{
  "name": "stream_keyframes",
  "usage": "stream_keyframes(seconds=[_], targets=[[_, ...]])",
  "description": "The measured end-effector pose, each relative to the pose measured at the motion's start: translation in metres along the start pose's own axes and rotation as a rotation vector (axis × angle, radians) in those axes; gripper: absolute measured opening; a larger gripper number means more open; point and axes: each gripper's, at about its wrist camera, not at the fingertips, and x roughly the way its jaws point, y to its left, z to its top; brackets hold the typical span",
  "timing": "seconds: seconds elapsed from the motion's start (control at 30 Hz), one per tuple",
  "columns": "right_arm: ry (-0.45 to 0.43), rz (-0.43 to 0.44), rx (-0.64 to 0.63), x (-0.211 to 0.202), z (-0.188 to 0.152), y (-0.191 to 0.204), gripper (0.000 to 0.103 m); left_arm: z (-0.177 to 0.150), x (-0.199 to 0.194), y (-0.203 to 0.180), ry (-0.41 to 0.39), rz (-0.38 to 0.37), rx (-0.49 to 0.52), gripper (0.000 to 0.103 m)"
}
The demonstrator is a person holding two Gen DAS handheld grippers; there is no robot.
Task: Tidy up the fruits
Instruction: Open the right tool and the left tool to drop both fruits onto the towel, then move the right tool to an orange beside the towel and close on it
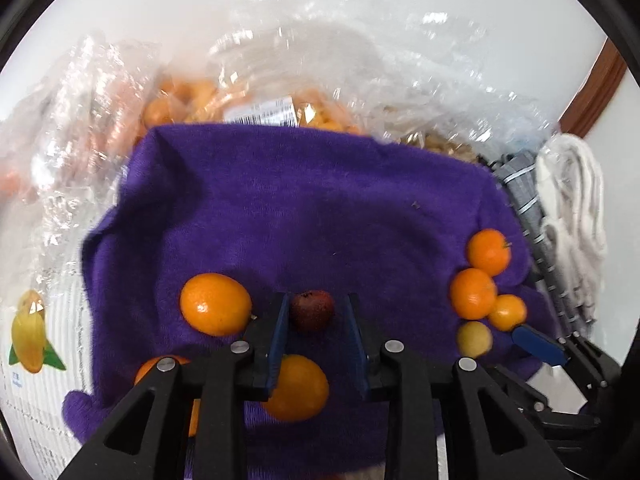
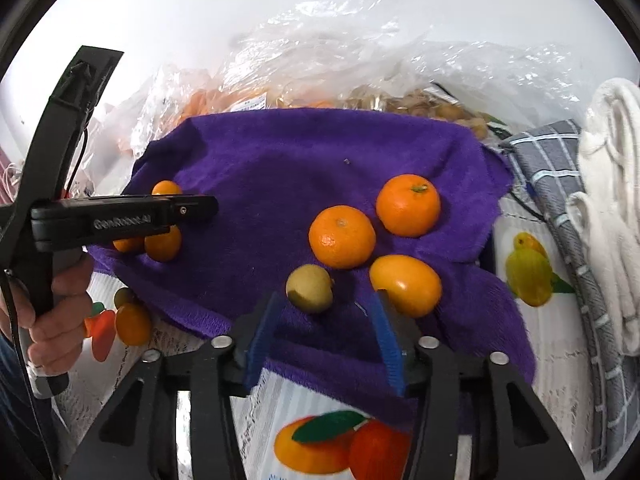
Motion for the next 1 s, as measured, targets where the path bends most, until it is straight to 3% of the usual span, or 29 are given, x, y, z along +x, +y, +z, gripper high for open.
stream_keyframes(seconds=[0.07,0.13,0.4,0.67,0.8,1.0], targets=[[-0.006,-0.02,-0.001,-0.008,-0.002,0.002,0.054,-0.004,-0.018,0.0,-0.039,0.002,0.006,0.05],[-0.021,-0.041,0.006,-0.016,-0.004,0.005,0.055,-0.008,-0.034,0.002,-0.079,0.007,0.012,0.059],[-0.043,-0.06,0.048,-0.037,-0.019,0.025,0.056,-0.052,-0.092,0.041,-0.18,0.077,-0.036,0.059],[-0.027,0.022,0.04,-0.029,-0.041,0.069,0.051,-0.112,-0.108,0.105,-0.145,0.141,-0.104,0.059],[-0.018,0.075,-0.009,-0.017,-0.045,0.099,0.051,-0.136,-0.105,0.119,-0.111,0.161,-0.116,0.059],[-0.02,0.077,-0.064,-0.004,-0.045,0.131,0.051,-0.159,-0.105,0.129,-0.106,0.182,-0.101,0.059]])
